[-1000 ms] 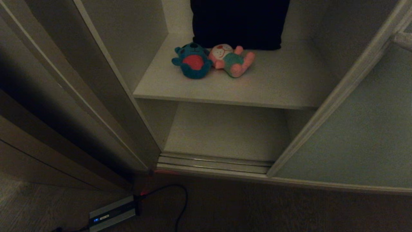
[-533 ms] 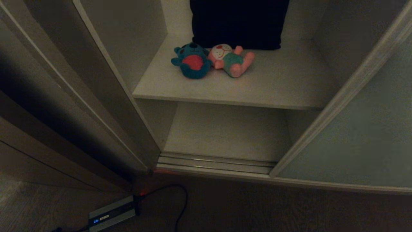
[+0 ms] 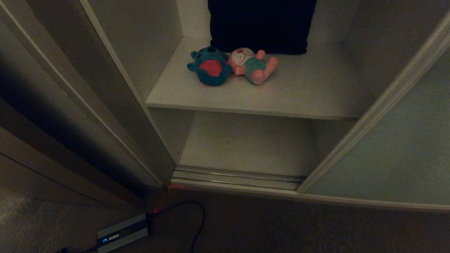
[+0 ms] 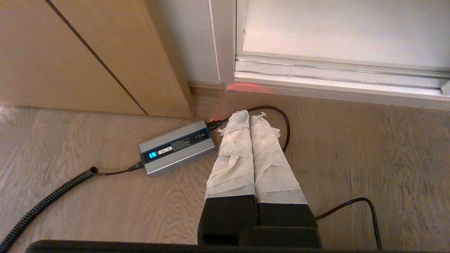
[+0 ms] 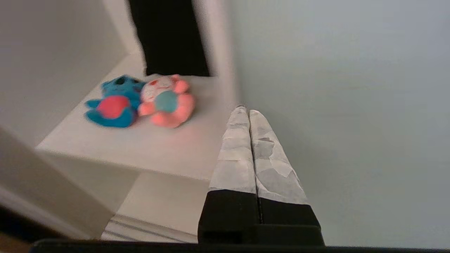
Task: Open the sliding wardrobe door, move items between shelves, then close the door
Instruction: Close the door
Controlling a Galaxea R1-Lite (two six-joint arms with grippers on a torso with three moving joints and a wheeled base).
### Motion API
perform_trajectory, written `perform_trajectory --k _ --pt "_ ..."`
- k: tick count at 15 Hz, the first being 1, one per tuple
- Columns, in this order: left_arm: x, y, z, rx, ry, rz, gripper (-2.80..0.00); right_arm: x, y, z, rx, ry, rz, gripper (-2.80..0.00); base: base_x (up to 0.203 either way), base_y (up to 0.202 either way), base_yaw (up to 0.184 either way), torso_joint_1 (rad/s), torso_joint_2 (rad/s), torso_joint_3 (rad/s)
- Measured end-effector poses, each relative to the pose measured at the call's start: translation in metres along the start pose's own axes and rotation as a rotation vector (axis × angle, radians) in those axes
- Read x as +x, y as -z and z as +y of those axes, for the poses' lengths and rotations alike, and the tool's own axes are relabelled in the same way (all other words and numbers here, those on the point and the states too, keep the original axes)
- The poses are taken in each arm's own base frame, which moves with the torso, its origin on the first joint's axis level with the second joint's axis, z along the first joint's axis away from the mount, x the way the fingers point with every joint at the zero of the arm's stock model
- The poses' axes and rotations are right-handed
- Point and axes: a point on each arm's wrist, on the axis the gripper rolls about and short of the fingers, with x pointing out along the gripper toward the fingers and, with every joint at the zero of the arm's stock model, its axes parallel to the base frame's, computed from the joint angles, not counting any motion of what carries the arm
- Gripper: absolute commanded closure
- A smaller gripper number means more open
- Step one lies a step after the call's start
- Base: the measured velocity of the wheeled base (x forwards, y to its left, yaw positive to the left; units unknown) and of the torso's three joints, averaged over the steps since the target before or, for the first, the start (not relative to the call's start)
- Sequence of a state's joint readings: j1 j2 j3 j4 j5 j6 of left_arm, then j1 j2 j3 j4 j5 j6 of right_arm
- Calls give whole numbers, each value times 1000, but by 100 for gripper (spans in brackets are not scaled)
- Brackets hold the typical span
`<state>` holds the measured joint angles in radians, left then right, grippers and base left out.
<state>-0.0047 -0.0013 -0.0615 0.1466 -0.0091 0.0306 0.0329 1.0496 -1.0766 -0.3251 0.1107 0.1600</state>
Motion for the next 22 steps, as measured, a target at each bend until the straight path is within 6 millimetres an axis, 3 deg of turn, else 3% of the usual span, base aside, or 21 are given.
perform_trajectory --k 14,18,22 --pt "0 0 0 0 0 0 0 37 22 -5 -7 -28 89 0 0 0 0 0 0 0" --pt "0 0 0 0 0 0 0 44 31 17 -47 -141 117 0 0 0 0 0 0 0" --pt "0 0 0 0 0 0 0 62 39 54 -55 -249 132 0 0 0 0 0 0 0"
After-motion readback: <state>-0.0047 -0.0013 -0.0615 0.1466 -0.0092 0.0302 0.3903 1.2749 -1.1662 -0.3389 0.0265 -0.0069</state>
